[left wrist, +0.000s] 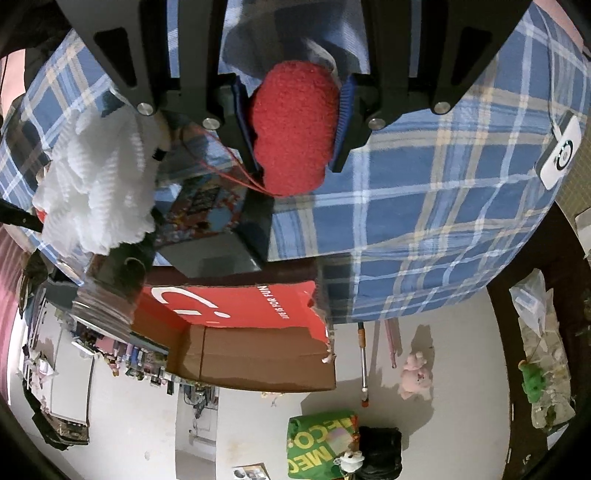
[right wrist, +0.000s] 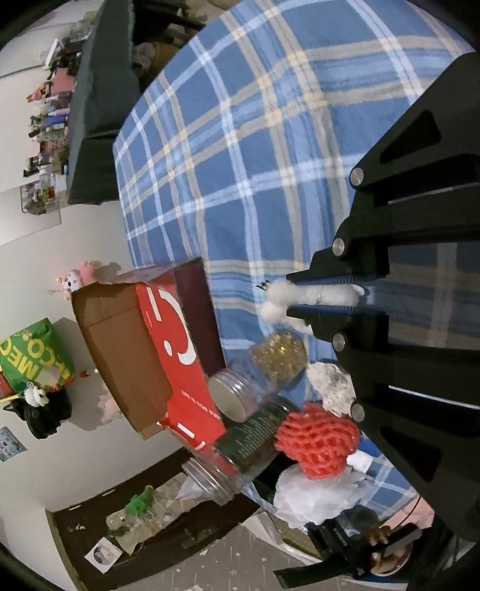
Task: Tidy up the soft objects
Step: 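Carry the red pouch and white fluffy toy over the red-lined cardboard box, then open the right tool dropping the fluffy toy while the left tool releases the pouch, then withdraw both open tools from the box back toward the table, then grasp the white mesh bath puff with the left tool while the right tool grasps the red mesh puff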
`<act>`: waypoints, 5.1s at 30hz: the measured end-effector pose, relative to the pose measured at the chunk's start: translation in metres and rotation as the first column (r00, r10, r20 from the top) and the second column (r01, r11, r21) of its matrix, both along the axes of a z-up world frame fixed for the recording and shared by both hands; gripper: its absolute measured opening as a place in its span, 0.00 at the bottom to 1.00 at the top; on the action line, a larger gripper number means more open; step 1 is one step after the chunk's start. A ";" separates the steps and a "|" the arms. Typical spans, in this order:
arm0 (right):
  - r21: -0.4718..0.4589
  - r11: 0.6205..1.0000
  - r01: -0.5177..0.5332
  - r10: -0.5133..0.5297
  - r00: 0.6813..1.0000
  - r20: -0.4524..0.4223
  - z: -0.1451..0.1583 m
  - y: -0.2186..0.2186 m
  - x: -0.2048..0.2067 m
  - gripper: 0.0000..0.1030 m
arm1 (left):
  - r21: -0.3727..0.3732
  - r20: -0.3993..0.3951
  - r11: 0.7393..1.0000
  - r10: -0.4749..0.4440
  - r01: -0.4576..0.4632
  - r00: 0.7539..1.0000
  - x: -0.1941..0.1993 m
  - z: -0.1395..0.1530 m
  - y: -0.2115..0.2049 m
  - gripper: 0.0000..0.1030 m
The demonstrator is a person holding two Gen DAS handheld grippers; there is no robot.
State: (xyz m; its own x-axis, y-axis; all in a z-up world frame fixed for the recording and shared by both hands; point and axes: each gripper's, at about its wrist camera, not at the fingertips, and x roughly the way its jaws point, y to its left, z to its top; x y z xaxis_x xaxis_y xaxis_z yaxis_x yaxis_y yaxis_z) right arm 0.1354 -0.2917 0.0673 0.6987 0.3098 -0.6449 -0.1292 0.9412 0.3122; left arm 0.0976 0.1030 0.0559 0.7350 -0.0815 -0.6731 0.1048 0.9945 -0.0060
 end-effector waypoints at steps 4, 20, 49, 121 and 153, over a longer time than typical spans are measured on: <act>-0.044 0.999 -0.005 0.005 1.000 0.010 0.006 -0.003 0.009 0.09 | 0.024 0.005 1.000 -0.009 0.009 1.000 0.010 0.005 0.008 0.39; -0.193 0.975 -0.113 0.127 0.990 0.060 0.030 0.014 0.052 0.09 | 0.101 0.097 0.986 -0.143 0.133 0.985 0.059 0.025 0.033 0.39; -0.223 0.949 -0.224 0.200 0.972 -0.124 0.057 0.094 0.196 0.09 | 0.019 -0.058 0.973 -0.229 0.231 0.972 0.171 0.068 -0.050 0.39; -0.344 0.926 -0.154 0.221 0.961 0.166 0.148 0.122 0.061 0.68 | -0.052 0.091 0.990 -0.129 0.134 0.987 0.104 0.133 -0.067 1.00; -0.252 0.968 0.016 0.056 0.960 0.274 0.013 0.100 -0.096 0.85 | -0.060 0.246 0.988 -0.121 0.140 0.962 -0.067 0.029 -0.095 1.00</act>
State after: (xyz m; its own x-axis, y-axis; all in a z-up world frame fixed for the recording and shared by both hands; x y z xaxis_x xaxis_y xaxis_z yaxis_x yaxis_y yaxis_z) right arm 0.0398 -0.1917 0.0804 0.8560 0.1796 -0.4848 -0.1961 0.9804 0.0169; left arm 0.0309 0.0085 0.0853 0.8544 -0.2318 -0.4651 0.2415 0.9696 -0.0396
